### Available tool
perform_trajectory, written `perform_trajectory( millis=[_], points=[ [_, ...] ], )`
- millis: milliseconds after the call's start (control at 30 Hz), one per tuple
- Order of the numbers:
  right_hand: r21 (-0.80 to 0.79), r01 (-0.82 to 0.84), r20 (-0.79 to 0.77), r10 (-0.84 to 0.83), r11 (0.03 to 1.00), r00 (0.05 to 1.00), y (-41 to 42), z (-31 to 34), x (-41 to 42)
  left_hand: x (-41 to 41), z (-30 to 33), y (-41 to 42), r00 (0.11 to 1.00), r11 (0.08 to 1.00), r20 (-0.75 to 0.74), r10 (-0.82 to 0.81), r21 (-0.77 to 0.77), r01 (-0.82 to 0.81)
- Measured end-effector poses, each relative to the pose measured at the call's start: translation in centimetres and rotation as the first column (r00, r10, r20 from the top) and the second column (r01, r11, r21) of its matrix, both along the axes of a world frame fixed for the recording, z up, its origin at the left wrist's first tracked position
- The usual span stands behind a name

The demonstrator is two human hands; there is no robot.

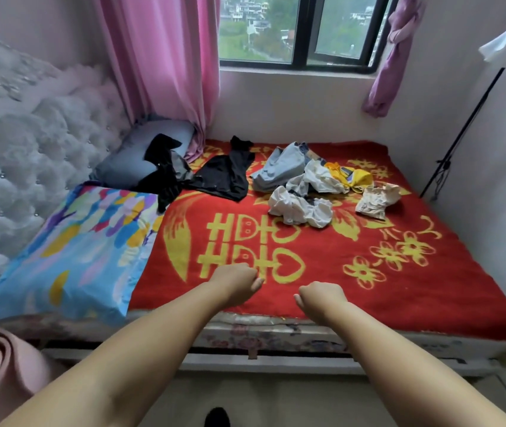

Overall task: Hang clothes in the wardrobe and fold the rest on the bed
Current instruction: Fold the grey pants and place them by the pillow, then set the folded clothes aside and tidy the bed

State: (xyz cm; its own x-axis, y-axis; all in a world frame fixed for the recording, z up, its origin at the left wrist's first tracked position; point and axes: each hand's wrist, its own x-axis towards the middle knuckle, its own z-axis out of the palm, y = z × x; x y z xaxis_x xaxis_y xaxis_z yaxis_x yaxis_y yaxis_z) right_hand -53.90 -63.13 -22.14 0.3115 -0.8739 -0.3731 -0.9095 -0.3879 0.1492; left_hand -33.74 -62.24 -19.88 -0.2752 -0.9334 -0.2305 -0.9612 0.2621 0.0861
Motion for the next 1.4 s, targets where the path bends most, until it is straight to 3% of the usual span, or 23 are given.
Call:
perform_trajectory(
  millis=[233,467,633,800,967,1100,1267,1400],
  points=[
    [0.003,-0.008,-0.041,0.008,1.0,0.999,-12.8,-1.2,1.4,1.7,-1.9,-12.8,1.0,1.0,-0.003,0.0,0.002,0.0],
    [0.054,0.116,0.097,-0.121,0.992,0.988,-26.5,-3.2,3.2,4.3,-4.8,-27.1,1.0,0.998,0.028,-0.01,0.068,0.008],
    [0.214,0.162,0.217,-0.208,0.963,0.954,-33.1,-8.5,4.3,4.4,-10.3,-32.4,0.999,0.983,0.034,0.033,0.18,-0.039],
    [0.342,0.085,0.259,-0.181,0.936,0.949,-40.5,-14.6,5.4,5.3,-15.5,-36.2,0.987,0.947,-0.005,0.163,0.28,-0.155],
    [0.431,0.053,0.328,-0.211,0.901,0.921,-47.3,-21.1,7.0,7.4,-21.4,-42.0,0.97,0.912,0.067,0.233,0.331,-0.242],
    [0.359,0.074,0.363,-0.213,0.93,0.907,-52.3,-28.6,8.4,7.7,-27.8,-47.8,0.966,0.913,0.036,0.258,0.317,-0.256],
    [0.295,0.129,0.375,-0.239,0.947,0.896,-57.3,-39.0,11.4,9.3,-36.4,-57.6,0.97,0.964,0.024,0.243,0.11,-0.244],
    [-0.004,0.118,0.336,-0.11,0.993,0.935,-56.7,-44.1,12.1,12.5,-40.7,-63.7,0.982,0.98,0.028,0.186,-0.079,-0.183]
  ],
)
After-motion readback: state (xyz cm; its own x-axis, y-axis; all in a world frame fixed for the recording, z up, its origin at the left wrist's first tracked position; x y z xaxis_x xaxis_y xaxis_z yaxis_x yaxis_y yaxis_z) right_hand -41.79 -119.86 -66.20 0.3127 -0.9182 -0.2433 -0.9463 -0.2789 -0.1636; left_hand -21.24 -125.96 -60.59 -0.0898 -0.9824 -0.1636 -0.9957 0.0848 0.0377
